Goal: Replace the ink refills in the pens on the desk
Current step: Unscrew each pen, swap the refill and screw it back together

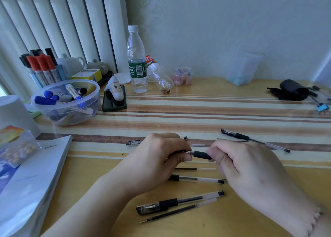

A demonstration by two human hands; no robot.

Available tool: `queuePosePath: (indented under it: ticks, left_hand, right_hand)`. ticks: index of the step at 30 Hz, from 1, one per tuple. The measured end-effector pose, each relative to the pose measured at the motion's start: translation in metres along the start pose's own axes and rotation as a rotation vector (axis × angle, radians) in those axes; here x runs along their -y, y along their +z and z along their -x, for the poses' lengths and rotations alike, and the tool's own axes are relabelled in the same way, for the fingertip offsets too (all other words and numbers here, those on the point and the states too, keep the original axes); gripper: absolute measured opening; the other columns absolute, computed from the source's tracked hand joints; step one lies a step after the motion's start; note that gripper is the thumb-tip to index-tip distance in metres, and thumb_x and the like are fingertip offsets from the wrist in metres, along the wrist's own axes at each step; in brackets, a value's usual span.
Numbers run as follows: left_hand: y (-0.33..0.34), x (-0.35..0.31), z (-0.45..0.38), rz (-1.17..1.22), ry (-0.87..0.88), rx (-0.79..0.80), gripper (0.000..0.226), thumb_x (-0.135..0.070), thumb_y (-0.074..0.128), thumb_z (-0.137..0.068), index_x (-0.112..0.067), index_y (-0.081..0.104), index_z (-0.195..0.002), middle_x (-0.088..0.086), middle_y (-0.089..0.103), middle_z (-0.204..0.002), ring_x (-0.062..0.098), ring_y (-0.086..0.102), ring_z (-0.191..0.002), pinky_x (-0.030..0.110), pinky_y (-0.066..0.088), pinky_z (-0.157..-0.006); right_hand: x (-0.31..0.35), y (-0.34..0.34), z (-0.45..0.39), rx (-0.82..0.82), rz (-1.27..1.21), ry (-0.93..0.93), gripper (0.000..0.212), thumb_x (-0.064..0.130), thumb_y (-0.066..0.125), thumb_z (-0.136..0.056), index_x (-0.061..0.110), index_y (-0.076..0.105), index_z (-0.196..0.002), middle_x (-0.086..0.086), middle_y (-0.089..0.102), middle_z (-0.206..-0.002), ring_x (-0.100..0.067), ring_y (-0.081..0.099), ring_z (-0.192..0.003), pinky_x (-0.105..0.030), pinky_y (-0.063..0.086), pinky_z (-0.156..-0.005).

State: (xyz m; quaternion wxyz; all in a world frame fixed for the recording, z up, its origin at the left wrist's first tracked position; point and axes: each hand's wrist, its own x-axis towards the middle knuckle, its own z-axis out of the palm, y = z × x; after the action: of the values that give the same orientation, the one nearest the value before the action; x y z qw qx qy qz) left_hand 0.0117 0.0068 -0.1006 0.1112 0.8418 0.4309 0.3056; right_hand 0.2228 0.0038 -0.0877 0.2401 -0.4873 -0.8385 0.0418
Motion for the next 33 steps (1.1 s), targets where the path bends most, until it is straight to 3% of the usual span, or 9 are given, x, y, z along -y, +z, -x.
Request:
queuePosePath:
  ticks: [3,6,11,16,20,24,28,31,33]
  left_hand:
    - [-0.001,0.0,0.0,0.003,0.003,-0.02,0.015,-0.025,0.058,-0.094,-0.016,0.068,-0.088,-0.009,0.056,-0.069,0.0,0.049,-0.063,0.009,0.033,-0.059]
    - [-0.001,-0.002,-0.001,0.017,0.008,-0.007,0.018,-0.024,0.058,-0.094,-0.014,0.068,-0.084,-0.009,0.053,-0.066,0.0,0.047,-0.059,0.007,0.03,-0.057]
    - [-0.001,-0.005,0.0,0.054,0.035,-0.042,0.02,-0.018,0.06,-0.093,-0.01,0.068,-0.077,-0.007,0.053,-0.062,0.005,0.047,-0.057,0.01,0.031,-0.056]
    - [0.001,-0.004,0.002,-0.01,0.057,0.011,0.021,-0.011,0.06,-0.091,-0.005,0.063,-0.071,0.0,0.056,-0.064,0.013,0.049,-0.058,0.015,0.034,-0.054]
    - [0.001,-0.002,0.002,-0.032,0.081,-0.002,0.019,-0.016,0.057,-0.092,-0.01,0.068,-0.078,-0.003,0.06,-0.069,0.012,0.054,-0.062,0.021,0.041,-0.057]
    - [-0.001,-0.003,-0.001,-0.141,0.163,0.006,0.019,-0.018,0.057,-0.093,-0.011,0.071,-0.081,-0.001,0.064,-0.071,0.017,0.056,-0.067,0.025,0.042,-0.067]
    - [-0.001,-0.002,-0.002,-0.167,0.233,-0.013,0.015,-0.017,0.06,-0.093,-0.011,0.072,-0.088,-0.002,0.065,-0.075,0.016,0.055,-0.069,0.022,0.041,-0.067]
    - [-0.004,-0.002,0.0,-0.067,0.128,-0.018,0.02,-0.028,0.054,-0.096,-0.017,0.067,-0.108,-0.005,0.061,-0.085,0.008,0.054,-0.079,0.016,0.04,-0.072]
    - [-0.005,0.001,0.003,0.066,-0.009,-0.005,0.029,-0.024,0.046,-0.099,-0.026,0.048,-0.128,-0.008,0.057,-0.098,0.006,0.053,-0.091,0.015,0.039,-0.08]
  right_hand:
    - [0.006,-0.001,0.001,0.055,0.01,0.015,0.029,0.07,0.045,-0.078,0.042,0.046,-0.086,0.016,0.057,-0.054,-0.001,0.051,-0.051,-0.014,0.028,-0.042]
    - [0.007,0.0,0.001,0.038,0.048,0.004,0.021,0.057,0.057,-0.077,0.037,0.051,-0.079,0.023,0.052,-0.054,0.003,0.047,-0.047,-0.013,0.023,-0.042]
    - [0.004,0.003,0.003,0.024,0.04,-0.004,0.028,0.047,0.051,-0.09,0.031,0.059,-0.068,0.016,0.035,-0.036,-0.003,0.04,-0.038,-0.021,0.034,-0.038]
    - [0.001,0.007,0.001,0.196,-0.158,0.081,0.039,0.044,0.04,-0.09,0.025,0.059,-0.063,0.011,0.048,-0.044,-0.008,0.045,-0.046,-0.019,0.033,-0.046]
    - [0.0,0.007,-0.001,0.284,-0.302,0.125,0.037,0.047,0.037,-0.091,0.027,0.059,-0.07,0.005,0.041,-0.046,-0.007,0.037,-0.044,-0.023,0.032,-0.049]
    - [-0.002,-0.001,-0.005,0.488,-0.6,0.292,0.044,0.039,0.04,-0.097,0.021,0.06,-0.062,0.008,0.042,-0.044,-0.005,0.035,-0.043,-0.014,0.031,-0.047]
    - [-0.002,-0.008,-0.006,0.668,-0.929,0.426,0.043,0.04,0.043,-0.094,0.015,0.062,-0.065,0.0,0.034,-0.049,-0.015,0.021,-0.044,-0.023,0.02,-0.045]
    - [-0.005,-0.007,-0.009,0.591,-0.904,0.385,0.04,0.044,0.044,-0.088,0.016,0.067,-0.072,-0.002,0.038,-0.051,-0.015,0.03,-0.045,-0.022,0.028,-0.047]
    - [-0.011,-0.005,-0.011,0.495,-0.821,0.338,0.036,0.046,0.042,-0.088,0.023,0.069,-0.082,0.001,0.047,-0.056,-0.012,0.04,-0.051,-0.02,0.035,-0.053]
